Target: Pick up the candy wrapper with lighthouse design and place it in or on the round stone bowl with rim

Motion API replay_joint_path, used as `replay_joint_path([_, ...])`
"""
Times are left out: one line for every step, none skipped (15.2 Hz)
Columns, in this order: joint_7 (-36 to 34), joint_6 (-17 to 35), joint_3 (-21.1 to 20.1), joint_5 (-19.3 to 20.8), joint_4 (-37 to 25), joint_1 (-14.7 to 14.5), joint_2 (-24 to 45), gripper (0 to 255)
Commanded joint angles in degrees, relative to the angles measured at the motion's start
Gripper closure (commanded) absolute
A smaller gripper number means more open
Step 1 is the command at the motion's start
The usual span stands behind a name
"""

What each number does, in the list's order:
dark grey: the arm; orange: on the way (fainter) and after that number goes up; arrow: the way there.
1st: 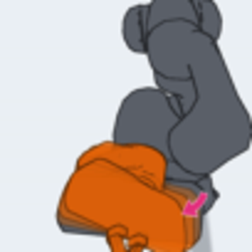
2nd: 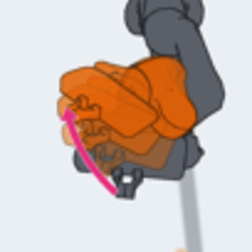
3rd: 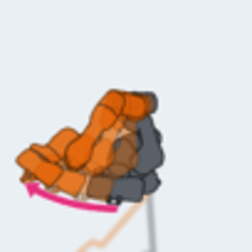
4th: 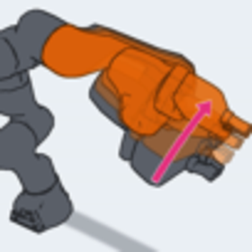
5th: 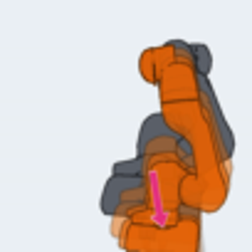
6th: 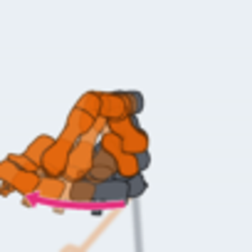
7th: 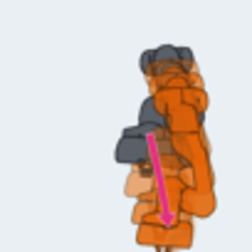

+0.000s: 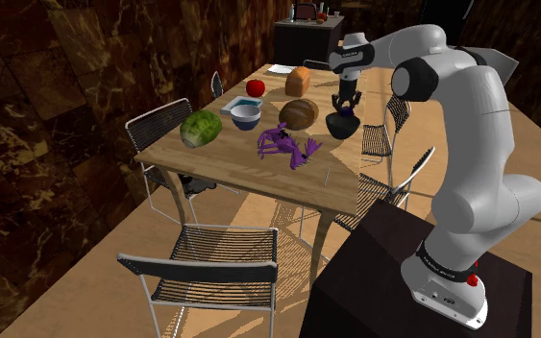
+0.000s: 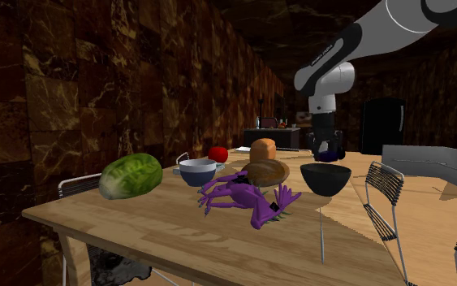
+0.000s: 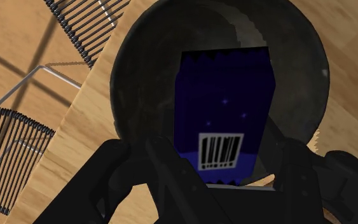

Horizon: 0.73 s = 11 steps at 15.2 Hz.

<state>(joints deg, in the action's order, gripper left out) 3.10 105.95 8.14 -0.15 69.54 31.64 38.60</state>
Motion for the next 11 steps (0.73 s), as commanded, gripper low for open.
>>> replay_joint_path([-0.1,1.3,0.0,0.0,0.8,0.0,0.6,255])
replay_joint_path([-0.1,2.0,-0.1,-0.1,1.2,0.0,0.7,255])
replay_joint_path([-0.1,2.8,-0.1,-0.1,1.8,0.0,1.0,255])
replay_joint_path([-0.1,2.8,-0.1,-0.1,1.8,0.0,1.0,255])
replay_joint_path([-0.1,2.8,-0.1,-0.1,1.8,0.0,1.0,255])
replay_joint_path([-0.1,2.8,-0.1,-0.1,1.8,0.0,1.0,255])
replay_joint_path([-0.1,2.8,-0.1,-0.1,1.8,0.0,1.0,255])
replay_joint_path([-0.1,2.8,-0.1,-0.1,1.8,0.0,1.0,255])
replay_joint_path([-0.1,2.8,-0.1,-0.1,1.8,0.0,1.0,255])
replay_joint_path([-0.1,2.8,-0.1,-0.1,1.8,0.0,1.0,255])
replay_joint_path([-0.1,2.8,-0.1,-0.1,1.8,0.0,1.0,0])
